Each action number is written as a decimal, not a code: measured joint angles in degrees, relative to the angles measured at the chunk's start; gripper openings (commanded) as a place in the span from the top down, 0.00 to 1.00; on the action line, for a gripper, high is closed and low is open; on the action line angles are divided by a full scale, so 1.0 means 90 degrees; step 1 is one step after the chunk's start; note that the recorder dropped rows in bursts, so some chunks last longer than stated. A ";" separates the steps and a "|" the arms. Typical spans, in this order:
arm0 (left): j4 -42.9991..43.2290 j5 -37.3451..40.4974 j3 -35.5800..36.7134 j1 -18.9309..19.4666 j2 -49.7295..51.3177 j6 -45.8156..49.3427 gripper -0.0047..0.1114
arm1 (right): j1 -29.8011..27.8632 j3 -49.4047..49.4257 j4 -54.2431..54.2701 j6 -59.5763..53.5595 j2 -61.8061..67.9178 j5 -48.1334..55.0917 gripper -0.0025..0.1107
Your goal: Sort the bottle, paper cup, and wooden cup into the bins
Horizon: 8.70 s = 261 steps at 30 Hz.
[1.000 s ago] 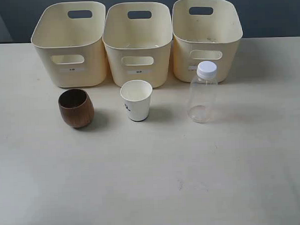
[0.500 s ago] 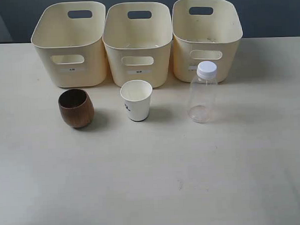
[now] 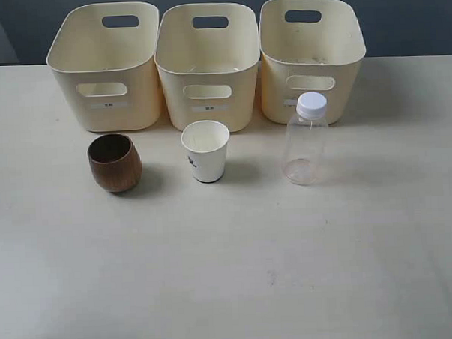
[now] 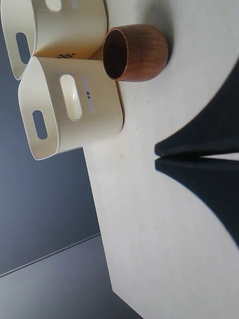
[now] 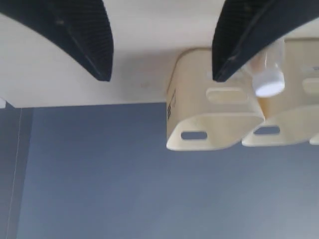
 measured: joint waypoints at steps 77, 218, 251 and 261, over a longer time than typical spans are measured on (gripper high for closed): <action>0.0000 0.0000 0.0000 0.0000 0.0000 0.0000 0.96 | 0.0000 -0.1779 0.9536 -0.8186 0.2340 0.2629 0.48; 0.0000 0.0000 0.0000 0.0000 0.0000 0.0000 0.96 | 0.1064 -0.8861 0.9577 -1.0312 1.2244 0.0498 0.35; 0.0000 0.0000 0.0000 0.0000 0.0000 0.0000 0.96 | 0.1392 -0.8861 0.6745 -0.6065 1.1717 0.4561 0.29; 0.0000 0.0000 0.0000 0.0000 0.0000 0.0000 0.96 | 0.2439 -0.8861 0.5179 -0.4596 1.1717 0.4443 0.29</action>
